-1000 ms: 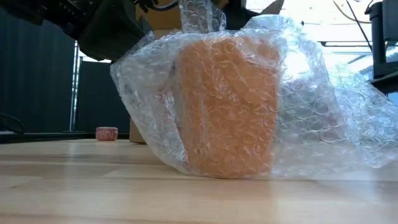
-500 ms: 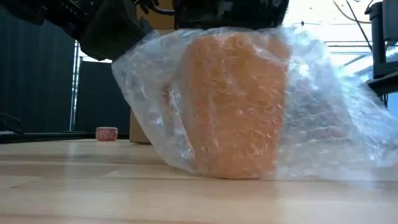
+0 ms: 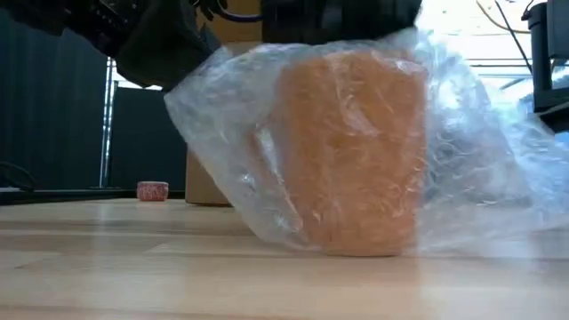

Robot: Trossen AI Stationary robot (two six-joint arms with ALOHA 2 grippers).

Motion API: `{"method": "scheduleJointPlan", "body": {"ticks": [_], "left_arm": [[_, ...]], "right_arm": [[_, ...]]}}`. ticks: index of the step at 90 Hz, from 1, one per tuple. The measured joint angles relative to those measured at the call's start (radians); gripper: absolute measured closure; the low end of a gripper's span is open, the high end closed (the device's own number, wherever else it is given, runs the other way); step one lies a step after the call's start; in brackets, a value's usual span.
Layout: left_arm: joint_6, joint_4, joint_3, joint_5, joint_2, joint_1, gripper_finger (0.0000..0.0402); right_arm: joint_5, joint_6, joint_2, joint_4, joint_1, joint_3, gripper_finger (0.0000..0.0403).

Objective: Wrap mug
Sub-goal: Wrap the orange cup with bubble wrap

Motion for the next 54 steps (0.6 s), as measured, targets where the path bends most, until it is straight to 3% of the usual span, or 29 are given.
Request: {"method": "scheduleJointPlan", "body": {"ticks": [30,54], "left_arm": [[0.0,-0.001,0.0,0.0,0.0,0.0,0.0402],[-0.001,-0.073,0.0,-0.003,-0.071,0.0,0.0402]], "right_arm": [[-0.002,-0.006,-0.09,0.001,-0.002,0.003,0.0093],[0.013,-0.004,-0.065,-0.014,0.004,0.006,0.0093]]}}
